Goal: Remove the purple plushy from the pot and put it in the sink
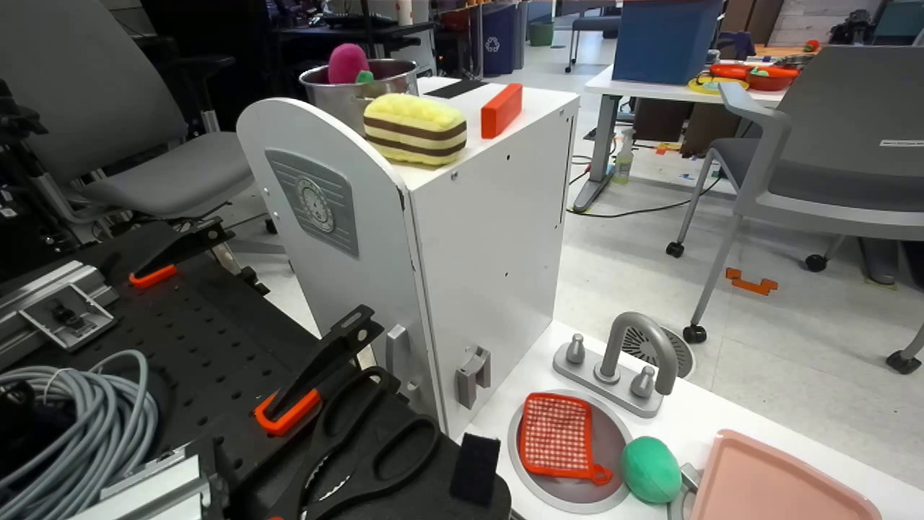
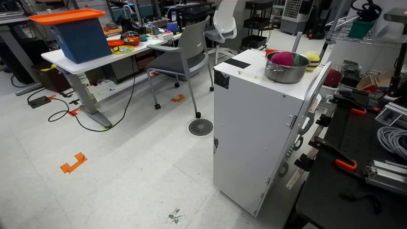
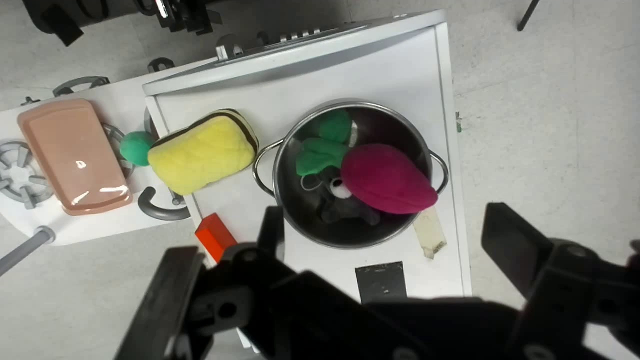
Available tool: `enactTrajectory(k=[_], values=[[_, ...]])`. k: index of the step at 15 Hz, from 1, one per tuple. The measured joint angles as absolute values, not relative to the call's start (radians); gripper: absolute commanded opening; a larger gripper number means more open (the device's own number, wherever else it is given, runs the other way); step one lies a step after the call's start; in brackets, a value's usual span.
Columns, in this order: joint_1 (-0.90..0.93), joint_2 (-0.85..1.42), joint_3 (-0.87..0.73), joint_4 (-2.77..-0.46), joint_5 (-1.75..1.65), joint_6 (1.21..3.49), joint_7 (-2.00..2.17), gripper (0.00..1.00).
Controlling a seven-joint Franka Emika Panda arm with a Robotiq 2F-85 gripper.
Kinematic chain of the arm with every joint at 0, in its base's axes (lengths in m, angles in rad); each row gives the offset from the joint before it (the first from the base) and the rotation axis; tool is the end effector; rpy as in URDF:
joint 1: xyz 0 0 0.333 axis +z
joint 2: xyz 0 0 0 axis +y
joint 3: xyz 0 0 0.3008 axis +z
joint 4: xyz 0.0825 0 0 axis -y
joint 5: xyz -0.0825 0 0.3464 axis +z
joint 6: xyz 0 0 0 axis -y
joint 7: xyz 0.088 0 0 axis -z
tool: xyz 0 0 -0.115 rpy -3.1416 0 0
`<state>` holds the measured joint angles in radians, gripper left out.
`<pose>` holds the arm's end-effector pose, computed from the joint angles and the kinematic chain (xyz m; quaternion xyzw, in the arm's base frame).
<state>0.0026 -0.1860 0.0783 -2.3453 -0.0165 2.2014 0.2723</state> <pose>0.4507 0.0364 0.4088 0.9955 -0.0913 0.0229 0.0102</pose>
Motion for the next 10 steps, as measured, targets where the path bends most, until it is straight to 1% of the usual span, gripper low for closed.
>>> enactTrajectory(k=[10], values=[[0.007, 0.017, 0.076, -2.240, -0.063, 2.269, 0.265, 1.00]])
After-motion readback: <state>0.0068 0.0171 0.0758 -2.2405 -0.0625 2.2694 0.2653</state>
